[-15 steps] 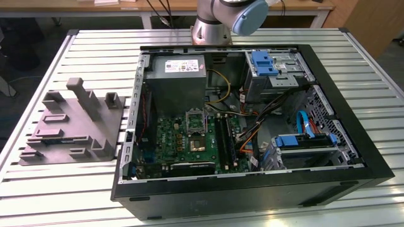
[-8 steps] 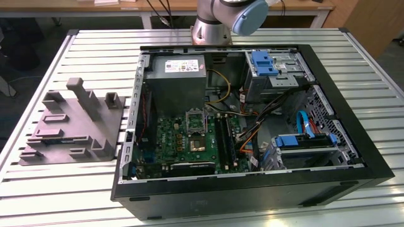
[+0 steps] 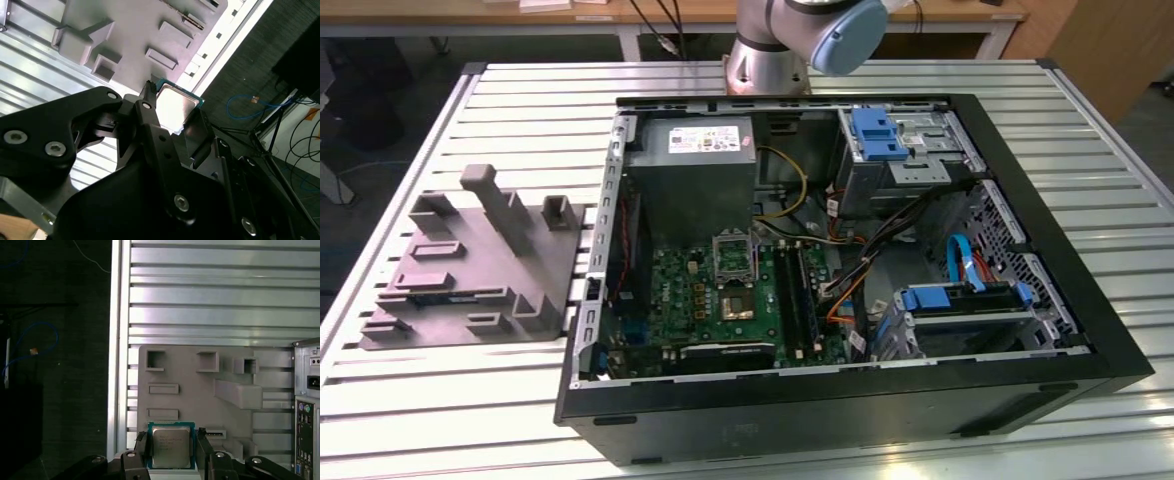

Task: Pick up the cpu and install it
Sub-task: 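Pick up the cpu and move it towards the insertion slot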

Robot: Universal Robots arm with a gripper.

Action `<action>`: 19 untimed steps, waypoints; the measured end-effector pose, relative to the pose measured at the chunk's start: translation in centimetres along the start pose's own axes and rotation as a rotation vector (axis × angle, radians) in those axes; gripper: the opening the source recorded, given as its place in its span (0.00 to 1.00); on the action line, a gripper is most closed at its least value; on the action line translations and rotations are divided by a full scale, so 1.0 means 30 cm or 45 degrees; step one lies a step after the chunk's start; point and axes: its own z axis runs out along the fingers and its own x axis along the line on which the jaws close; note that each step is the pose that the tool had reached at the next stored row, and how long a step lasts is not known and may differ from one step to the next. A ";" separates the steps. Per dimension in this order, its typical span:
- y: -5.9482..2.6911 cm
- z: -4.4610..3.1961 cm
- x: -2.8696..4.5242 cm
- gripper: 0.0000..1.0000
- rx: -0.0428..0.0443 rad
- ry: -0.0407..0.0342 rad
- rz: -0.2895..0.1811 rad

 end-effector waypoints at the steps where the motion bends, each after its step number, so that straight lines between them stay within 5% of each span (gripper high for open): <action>1: 0.000 0.000 -0.001 0.47 0.000 -0.0001 0.000; 19: 0.000 0.000 -0.021 0.47 0.000 -0.0001 0.000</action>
